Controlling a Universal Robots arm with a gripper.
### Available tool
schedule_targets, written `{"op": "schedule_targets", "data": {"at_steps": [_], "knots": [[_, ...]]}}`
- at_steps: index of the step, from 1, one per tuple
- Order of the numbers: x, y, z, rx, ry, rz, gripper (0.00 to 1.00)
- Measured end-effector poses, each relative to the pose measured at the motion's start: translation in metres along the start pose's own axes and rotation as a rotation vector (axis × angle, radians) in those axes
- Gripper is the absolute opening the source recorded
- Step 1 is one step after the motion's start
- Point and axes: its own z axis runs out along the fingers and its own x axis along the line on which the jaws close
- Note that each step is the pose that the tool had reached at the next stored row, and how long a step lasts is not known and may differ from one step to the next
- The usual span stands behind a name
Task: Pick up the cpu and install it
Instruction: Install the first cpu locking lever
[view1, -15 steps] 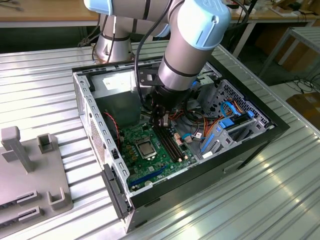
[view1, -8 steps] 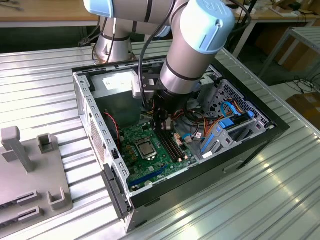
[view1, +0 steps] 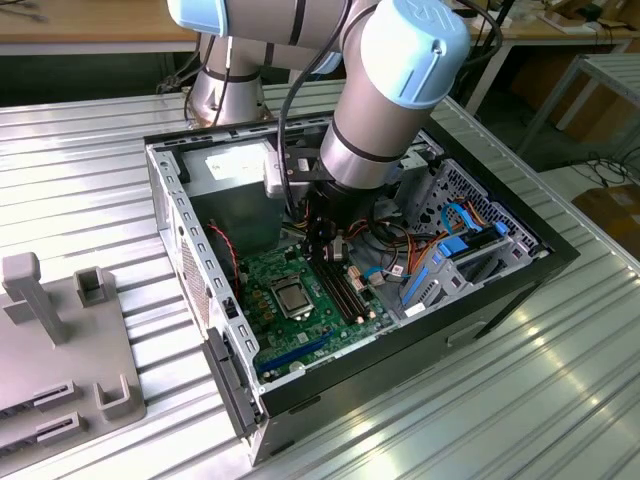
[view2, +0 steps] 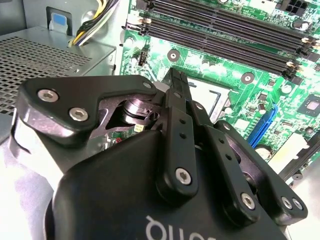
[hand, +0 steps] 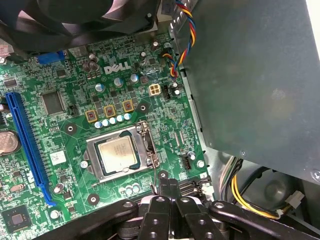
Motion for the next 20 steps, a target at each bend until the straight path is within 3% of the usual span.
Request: {"op": "schedule_targets", "data": {"at_steps": [9, 12, 16, 20], "knots": [[0.0001, 0.0004, 0.0002, -0.0014, 0.0042, -0.018, 0.11], [0.0002, 0.0007, 0.0, -0.0039, 0.0082, -0.042, 0.11], [0.0002, 0.0006, 0.0, -0.0123, 0.011, -0.107, 0.11], [0.0, 0.0003, -0.0011, -0.0145, 0.0122, -0.125, 0.11]]}}
